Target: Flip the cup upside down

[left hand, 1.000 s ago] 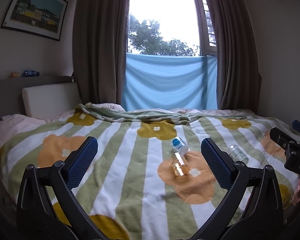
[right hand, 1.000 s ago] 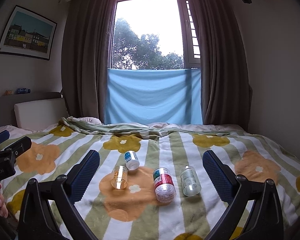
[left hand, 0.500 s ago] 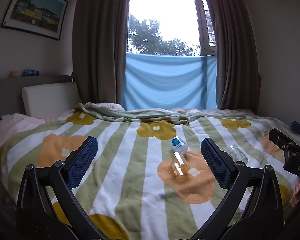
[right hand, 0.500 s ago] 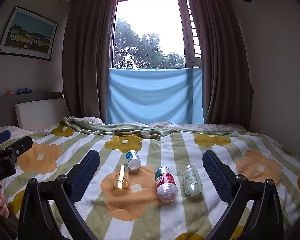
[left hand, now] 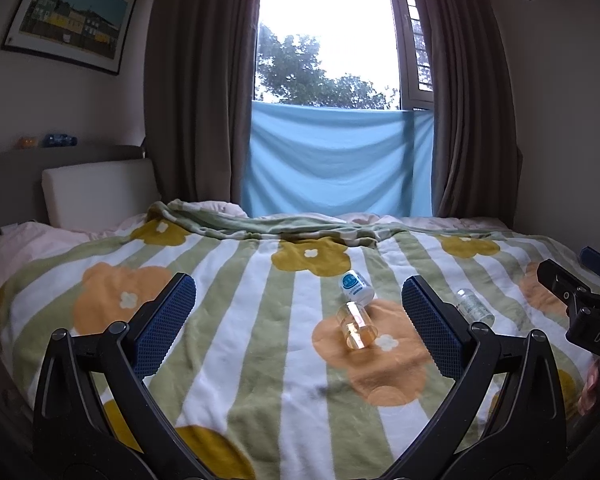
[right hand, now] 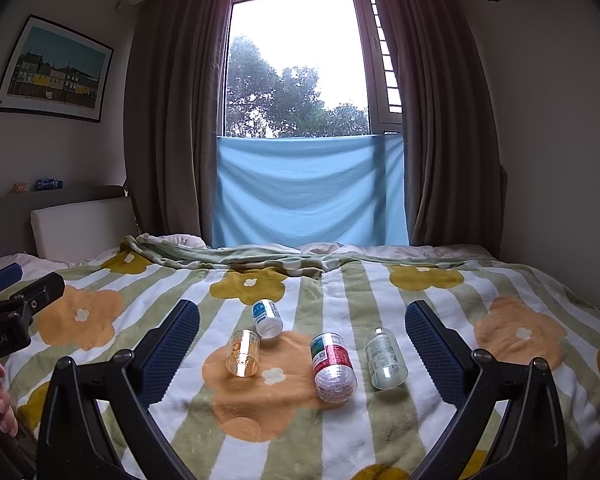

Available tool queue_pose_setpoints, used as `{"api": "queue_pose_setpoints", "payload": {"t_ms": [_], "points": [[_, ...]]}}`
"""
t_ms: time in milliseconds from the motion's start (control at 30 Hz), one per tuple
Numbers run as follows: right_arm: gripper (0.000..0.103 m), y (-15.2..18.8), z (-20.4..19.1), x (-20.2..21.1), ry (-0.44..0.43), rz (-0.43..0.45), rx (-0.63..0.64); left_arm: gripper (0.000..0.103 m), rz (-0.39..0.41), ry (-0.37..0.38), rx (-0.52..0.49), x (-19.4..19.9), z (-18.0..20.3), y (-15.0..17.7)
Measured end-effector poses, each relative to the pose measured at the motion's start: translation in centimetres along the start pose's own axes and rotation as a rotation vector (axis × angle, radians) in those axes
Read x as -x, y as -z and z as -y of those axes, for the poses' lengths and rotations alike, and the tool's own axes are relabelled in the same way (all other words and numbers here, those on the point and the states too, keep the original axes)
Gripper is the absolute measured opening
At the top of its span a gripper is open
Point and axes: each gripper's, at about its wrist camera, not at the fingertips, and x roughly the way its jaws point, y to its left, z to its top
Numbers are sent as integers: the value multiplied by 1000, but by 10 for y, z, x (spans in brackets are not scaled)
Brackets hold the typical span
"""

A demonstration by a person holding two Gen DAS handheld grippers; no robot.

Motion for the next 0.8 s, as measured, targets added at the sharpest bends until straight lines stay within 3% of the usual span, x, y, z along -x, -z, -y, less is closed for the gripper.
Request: {"api": "queue_pose_setpoints", "payload": {"t_ms": [800], "points": [[103,4,1,-10,-3,-29,-5,103,-23,5,-5,-10,-1,3]]}}
